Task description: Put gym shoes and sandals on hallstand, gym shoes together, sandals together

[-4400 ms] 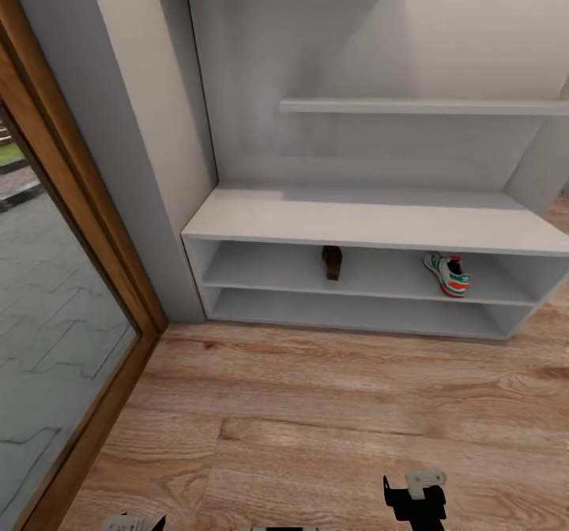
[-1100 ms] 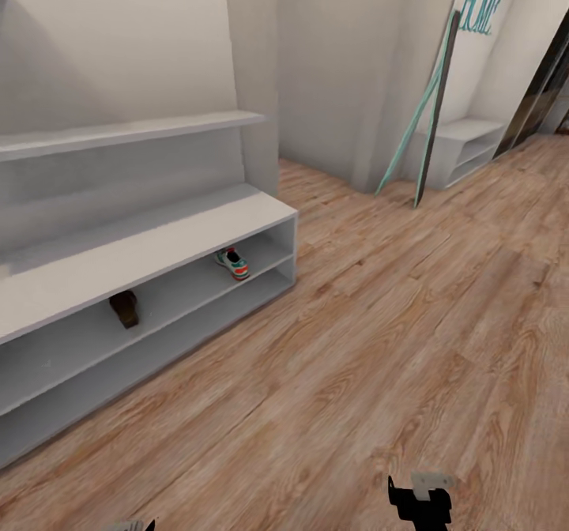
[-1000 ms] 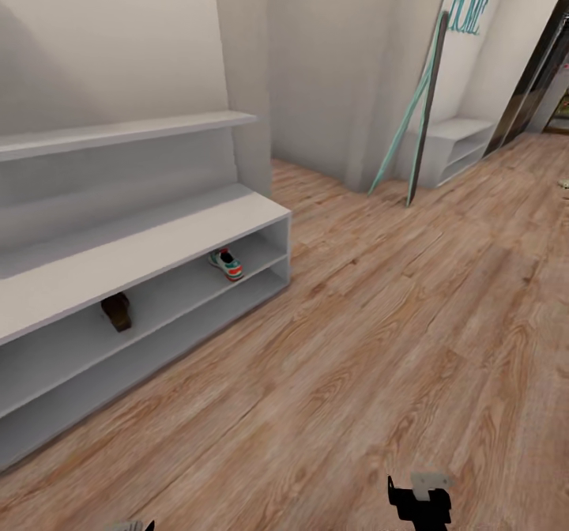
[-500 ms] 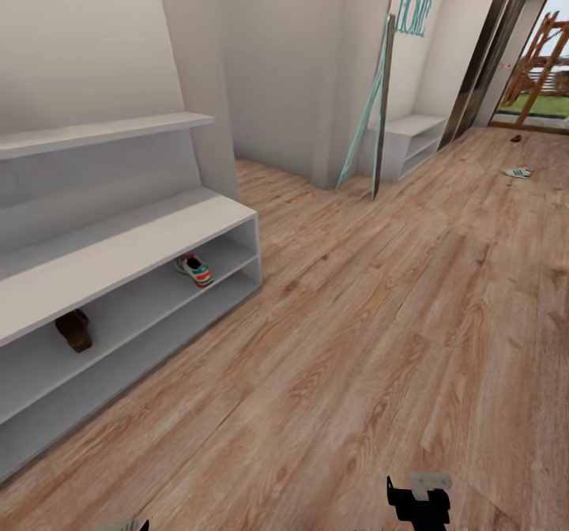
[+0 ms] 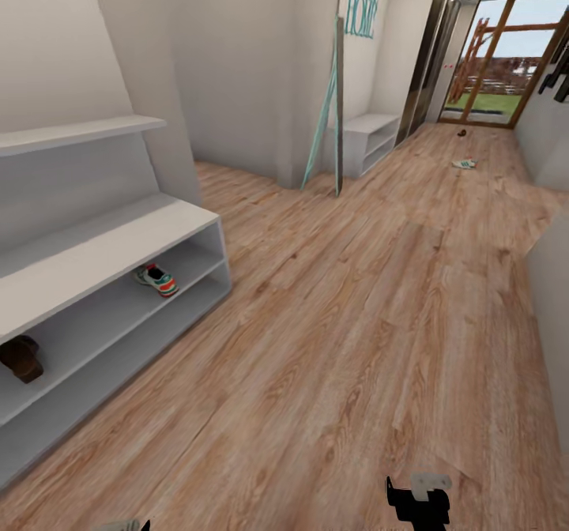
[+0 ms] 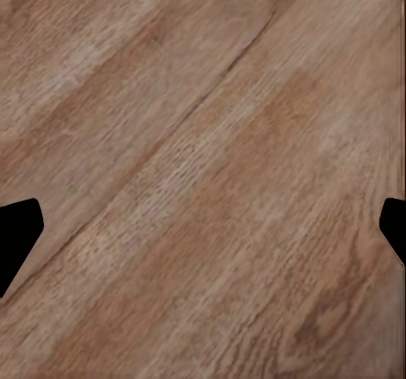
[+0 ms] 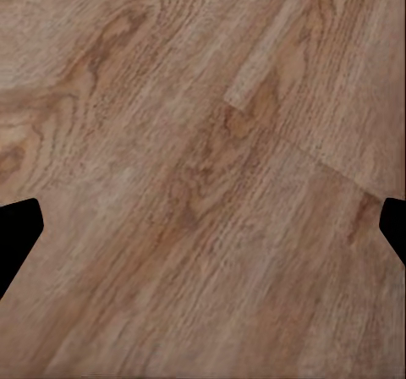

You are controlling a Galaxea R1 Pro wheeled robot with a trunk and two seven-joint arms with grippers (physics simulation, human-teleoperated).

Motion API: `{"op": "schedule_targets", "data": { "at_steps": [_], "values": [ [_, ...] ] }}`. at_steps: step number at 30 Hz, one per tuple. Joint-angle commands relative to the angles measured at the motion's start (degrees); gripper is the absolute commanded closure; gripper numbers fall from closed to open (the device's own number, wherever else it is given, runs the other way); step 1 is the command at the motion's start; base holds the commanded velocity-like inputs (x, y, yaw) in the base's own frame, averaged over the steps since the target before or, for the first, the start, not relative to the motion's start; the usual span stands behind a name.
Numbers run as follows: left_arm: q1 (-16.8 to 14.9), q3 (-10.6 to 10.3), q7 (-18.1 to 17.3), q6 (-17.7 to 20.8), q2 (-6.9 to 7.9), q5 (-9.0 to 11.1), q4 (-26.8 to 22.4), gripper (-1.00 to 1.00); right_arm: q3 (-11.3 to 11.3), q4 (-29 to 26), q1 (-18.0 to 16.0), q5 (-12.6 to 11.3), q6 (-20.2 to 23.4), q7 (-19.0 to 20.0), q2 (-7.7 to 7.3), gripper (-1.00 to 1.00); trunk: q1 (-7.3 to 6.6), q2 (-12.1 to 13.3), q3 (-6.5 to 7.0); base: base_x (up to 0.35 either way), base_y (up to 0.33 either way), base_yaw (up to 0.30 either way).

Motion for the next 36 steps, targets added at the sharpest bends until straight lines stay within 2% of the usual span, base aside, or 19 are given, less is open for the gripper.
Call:
{"op": "schedule_targets", "data": {
  "at_steps": [1,14,36],
  "values": [
    [0.0,0.2,-0.6,0.0,-0.01,0.5,0.0,-1.00,0.1,0.1,0.0,0.3,-0.1,-0.3,0.01,-1.00,-0.01,0.0,-0.02,0.000,0.000,-0.295],
    [0.0,0.2,-0.6,0.0,-0.10,0.5,0.2,-1.00,0.1,0.1,0.0,0.3,-0.1,-0.3,0.03,-1.00,-0.01,0.0,0.23,0.047,0.000,-0.296],
    [0.0,0.1,-0.6,0.0,-0.10,0.5,0.3,-1.00,0.1,0.1,0.0,0.4,-0.1,-0.3,0.15,-1.00,-0.01,0.0,1.05,0.323,0.000,-0.278]
  ]
}}
